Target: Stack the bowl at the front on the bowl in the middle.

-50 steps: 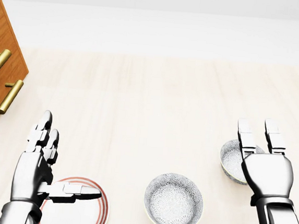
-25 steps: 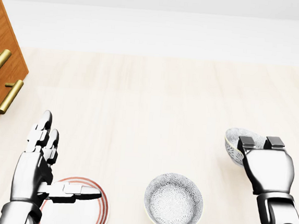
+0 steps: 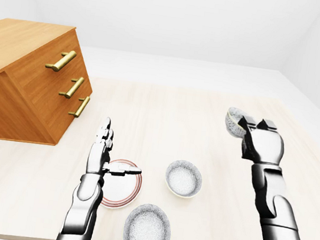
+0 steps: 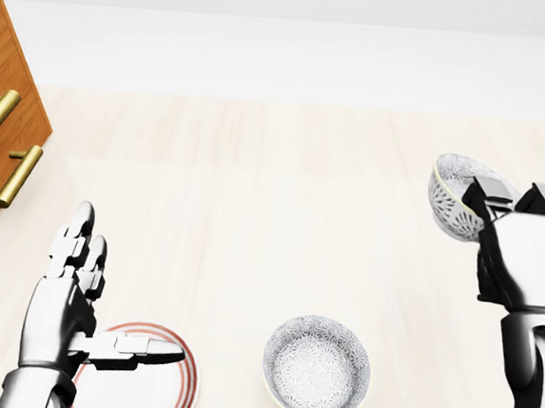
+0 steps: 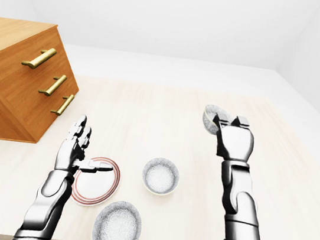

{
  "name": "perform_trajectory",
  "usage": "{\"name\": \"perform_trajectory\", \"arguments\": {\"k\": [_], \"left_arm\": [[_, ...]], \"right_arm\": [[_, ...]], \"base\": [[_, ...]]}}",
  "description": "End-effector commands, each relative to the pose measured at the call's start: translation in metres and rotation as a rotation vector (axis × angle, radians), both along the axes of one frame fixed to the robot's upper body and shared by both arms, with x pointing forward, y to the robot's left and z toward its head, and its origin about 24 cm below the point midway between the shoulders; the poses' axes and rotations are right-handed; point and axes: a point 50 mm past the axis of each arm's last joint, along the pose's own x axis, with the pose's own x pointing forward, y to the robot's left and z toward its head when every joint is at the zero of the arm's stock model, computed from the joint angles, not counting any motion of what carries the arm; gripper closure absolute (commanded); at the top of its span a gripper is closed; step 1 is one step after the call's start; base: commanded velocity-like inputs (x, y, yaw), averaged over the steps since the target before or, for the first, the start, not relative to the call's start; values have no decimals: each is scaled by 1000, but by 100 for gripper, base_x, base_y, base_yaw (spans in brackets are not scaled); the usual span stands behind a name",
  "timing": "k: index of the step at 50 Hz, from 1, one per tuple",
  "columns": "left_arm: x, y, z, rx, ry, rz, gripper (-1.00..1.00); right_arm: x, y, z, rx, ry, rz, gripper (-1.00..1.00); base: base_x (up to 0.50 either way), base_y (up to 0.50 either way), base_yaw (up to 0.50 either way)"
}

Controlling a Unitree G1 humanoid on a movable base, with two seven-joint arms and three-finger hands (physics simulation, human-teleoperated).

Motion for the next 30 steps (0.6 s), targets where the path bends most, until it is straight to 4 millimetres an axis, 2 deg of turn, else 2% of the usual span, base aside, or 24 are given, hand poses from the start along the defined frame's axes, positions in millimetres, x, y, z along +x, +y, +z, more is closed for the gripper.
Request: {"name": "perform_trajectory", "arguments": {"k": [1,11,21,30], "left_arm": [[0,0,-1,-1,0,0,-100],[-1,0,1,-4,0,1,-100],[-1,0,1,-3,0,1,-100],[0,0,0,-3,-1,1,-100]], "right_arm": [[-29,31,58,91,-110,137,100],[-44,55,72,146,-123,243,100],[-54,69,64,177,-88,280,100],[-62,78,64,193,-80,313,100]], "base": [[0,0,0],[0,0,0],[0,0,0],[0,0,0]]}}
